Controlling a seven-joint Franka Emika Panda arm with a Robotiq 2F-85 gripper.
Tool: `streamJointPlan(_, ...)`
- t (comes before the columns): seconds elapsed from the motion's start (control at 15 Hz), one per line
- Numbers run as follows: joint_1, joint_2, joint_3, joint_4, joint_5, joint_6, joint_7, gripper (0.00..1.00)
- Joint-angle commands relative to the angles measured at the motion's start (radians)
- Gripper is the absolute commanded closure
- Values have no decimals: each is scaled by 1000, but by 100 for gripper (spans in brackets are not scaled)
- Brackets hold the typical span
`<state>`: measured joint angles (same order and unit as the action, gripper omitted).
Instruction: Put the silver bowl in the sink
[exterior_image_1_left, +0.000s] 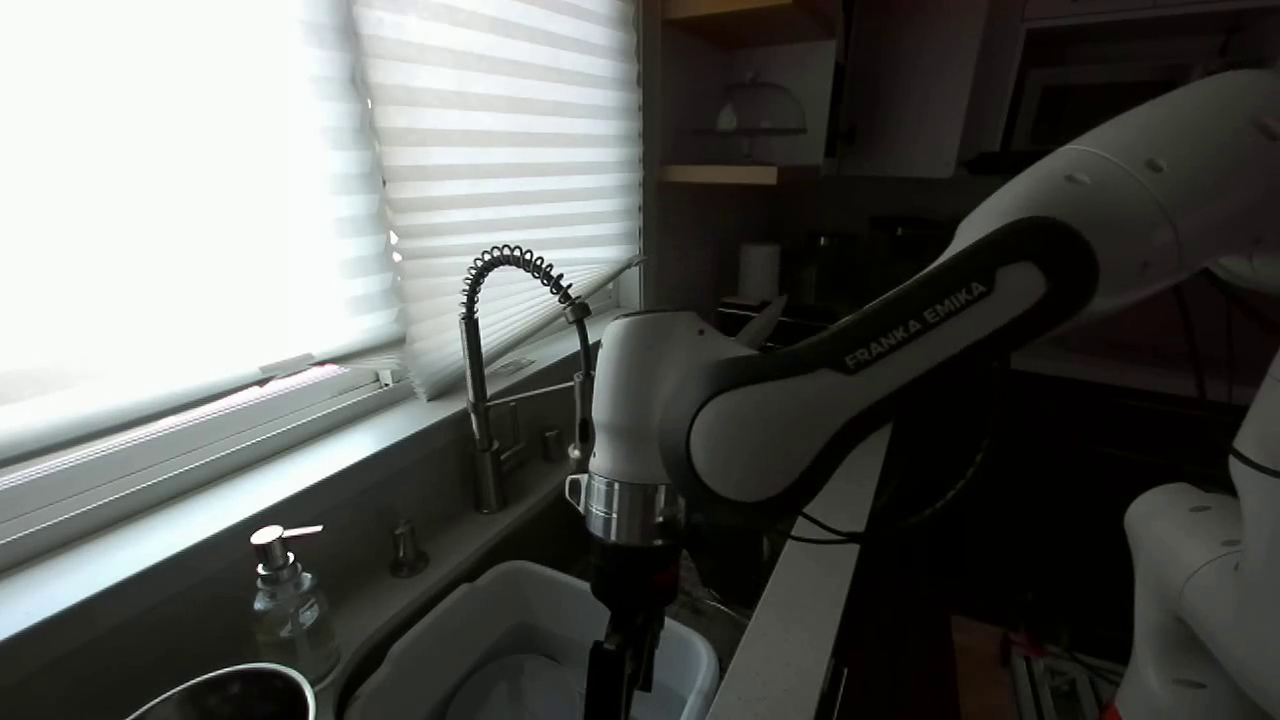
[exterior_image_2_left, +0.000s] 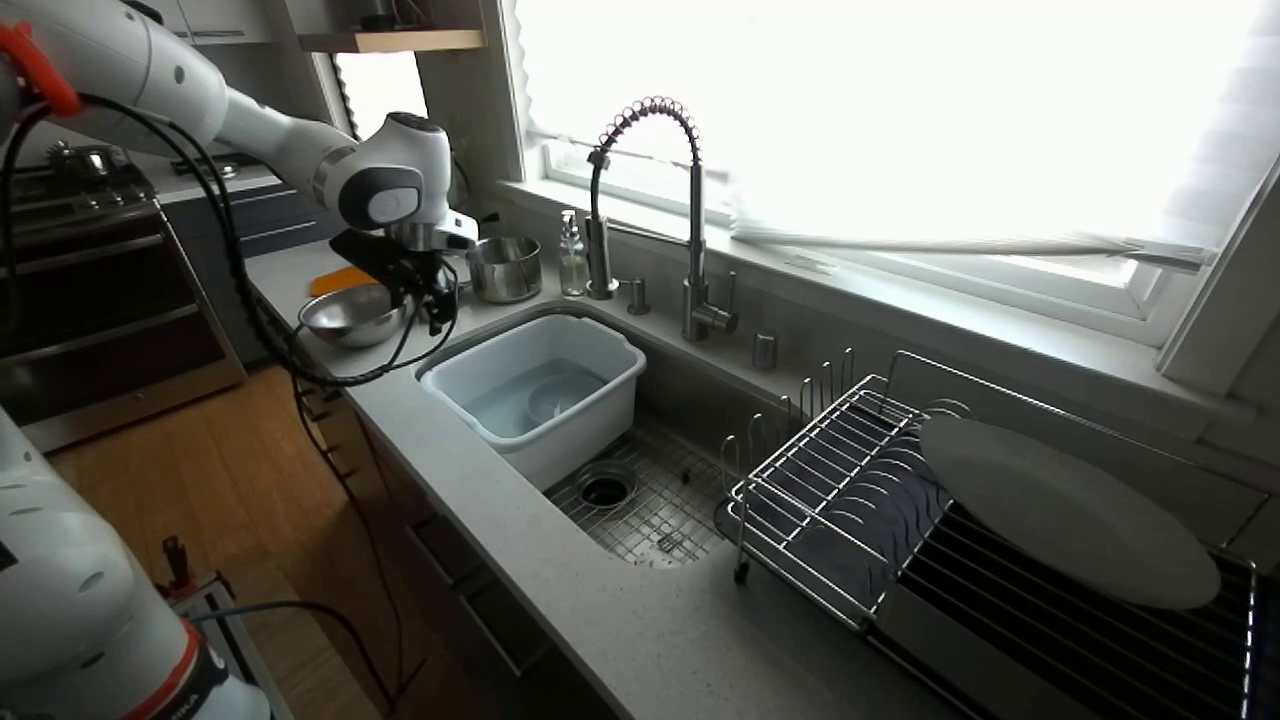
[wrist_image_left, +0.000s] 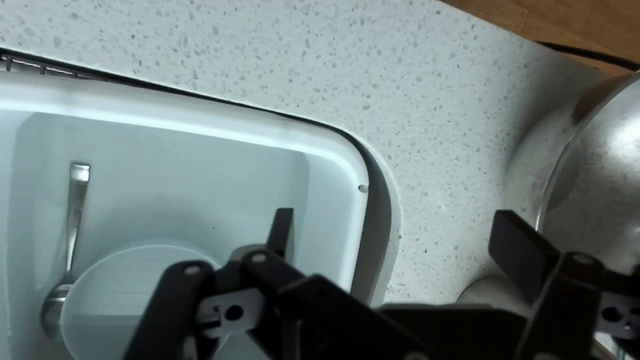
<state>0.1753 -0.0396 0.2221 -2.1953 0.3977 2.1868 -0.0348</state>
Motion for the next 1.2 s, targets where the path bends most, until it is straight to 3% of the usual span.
streamJointPlan(0.0, 10, 0, -11, 3, -1, -2, -1, 0)
streamJointPlan(0.47, 65, 169, 49, 56, 403, 162, -303, 0)
streamJointPlan(0.93, 83, 247, 106, 106, 519, 225, -411, 0)
streamJointPlan(1.0, 83, 253, 111, 110, 533, 231, -421, 2)
streamJointPlan(1.07, 83, 258, 114, 114, 549, 232, -432, 26)
streamJointPlan(1.13, 82, 262, 116, 116, 561, 231, -438, 27)
